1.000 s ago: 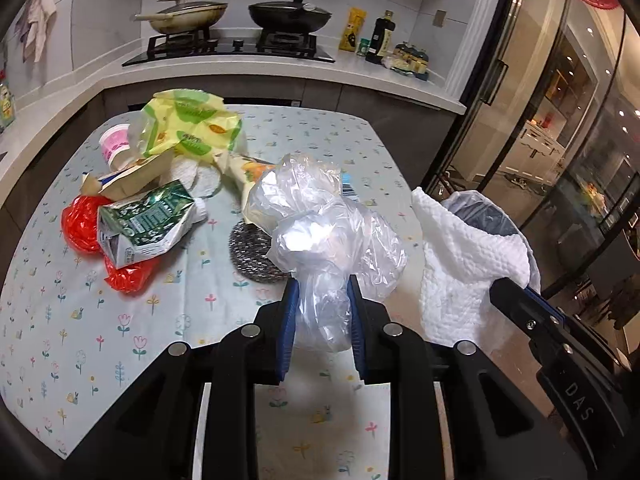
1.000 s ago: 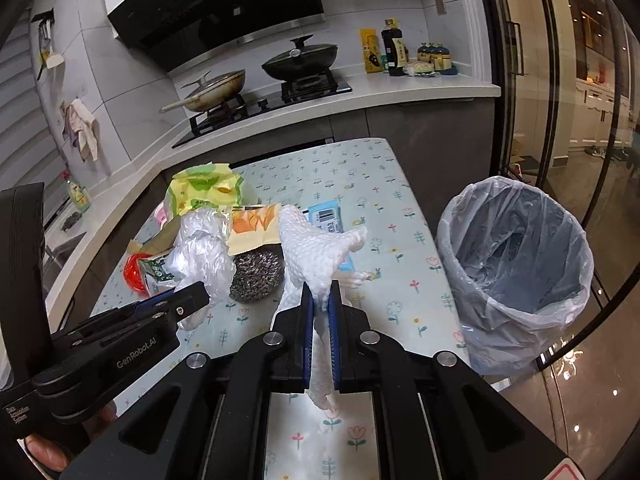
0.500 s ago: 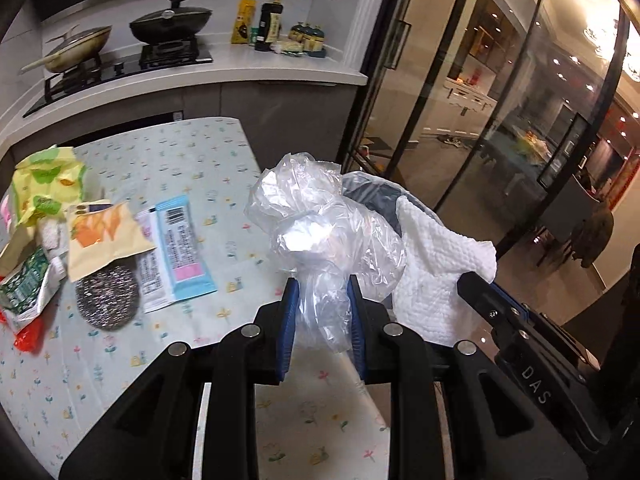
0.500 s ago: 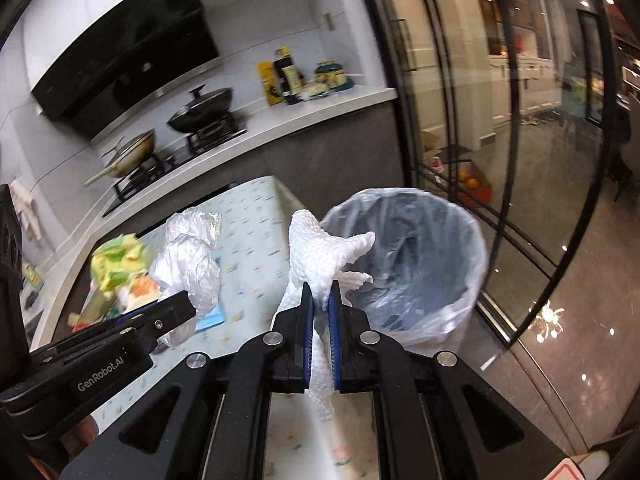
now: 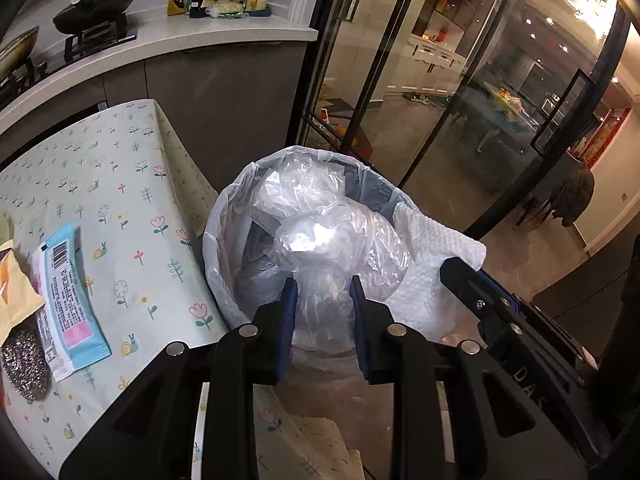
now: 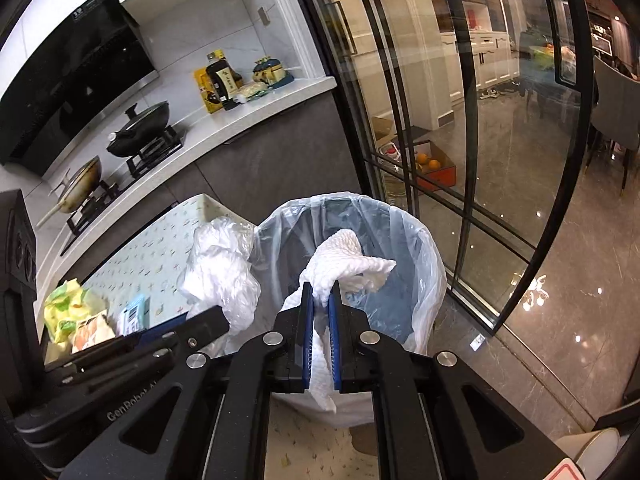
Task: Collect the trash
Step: 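Carry both items over the bin and open both grippers to drop them, then move both tools back over the table toward the remaining trash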
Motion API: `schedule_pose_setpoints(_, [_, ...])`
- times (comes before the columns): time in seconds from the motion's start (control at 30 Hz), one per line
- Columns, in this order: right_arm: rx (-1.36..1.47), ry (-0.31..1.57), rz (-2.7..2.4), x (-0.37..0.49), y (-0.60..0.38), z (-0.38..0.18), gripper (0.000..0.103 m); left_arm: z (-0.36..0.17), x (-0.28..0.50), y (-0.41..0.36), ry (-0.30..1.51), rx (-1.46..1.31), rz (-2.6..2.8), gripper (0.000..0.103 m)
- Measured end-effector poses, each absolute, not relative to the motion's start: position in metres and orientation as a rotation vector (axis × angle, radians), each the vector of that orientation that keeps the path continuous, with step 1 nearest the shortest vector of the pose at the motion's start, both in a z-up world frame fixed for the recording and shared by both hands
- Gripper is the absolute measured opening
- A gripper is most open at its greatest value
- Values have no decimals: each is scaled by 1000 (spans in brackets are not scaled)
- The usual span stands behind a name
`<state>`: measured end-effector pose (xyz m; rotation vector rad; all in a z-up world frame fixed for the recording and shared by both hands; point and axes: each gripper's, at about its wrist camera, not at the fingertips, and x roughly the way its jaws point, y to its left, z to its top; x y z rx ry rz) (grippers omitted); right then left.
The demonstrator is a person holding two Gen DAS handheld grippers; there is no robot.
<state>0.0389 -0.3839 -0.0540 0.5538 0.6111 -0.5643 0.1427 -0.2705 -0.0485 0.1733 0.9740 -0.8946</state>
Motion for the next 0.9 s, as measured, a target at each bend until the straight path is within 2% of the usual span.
schedule_pose_setpoints(0.07, [565, 616, -563, 44, -389, -57, 8, -53, 148, -275, 988, 167, -891, 27])
schedule_pose_setpoints(0.13, [563, 615, -574, 48, -391, -58, 11, -56, 151, -276, 985, 157, -877, 36])
schedule_pose_setpoints(0.17, [560, 616, -580, 50, -391, -58, 15, -57, 154, -277, 979, 156, -868, 47])
schedule_pose_setpoints(0.2, [554, 617, -590, 51, -391, -58, 16, -57, 155, -277, 969, 159, -846, 53])
schedule_pose_setpoints(0.3, [556, 610, -596, 53, -392, -58, 24, -58, 164, -276, 959, 144, -820, 60])
schedule_pose_setpoints(0.37, [556, 603, -596, 53, -392, -57, 32, -57, 167, -272, 965, 128, -812, 60])
schedule_pose_setpoints(0.43, [546, 605, -595, 54, -391, -55, 33, -54, 171, -268, 957, 121, -804, 60])
schedule_pose_setpoints(0.5, [547, 603, -590, 54, -388, -54, 34, -51, 172, -264, 943, 118, -789, 68])
schedule_pose_setpoints(0.67, [547, 595, -578, 52, -377, -50, 42, -41, 170, -251, 902, 119, -757, 70])
schedule_pose_setpoints(0.9, [522, 591, -547, 48, -350, -41, 45, -30, 167, -218, 883, 91, -695, 72])
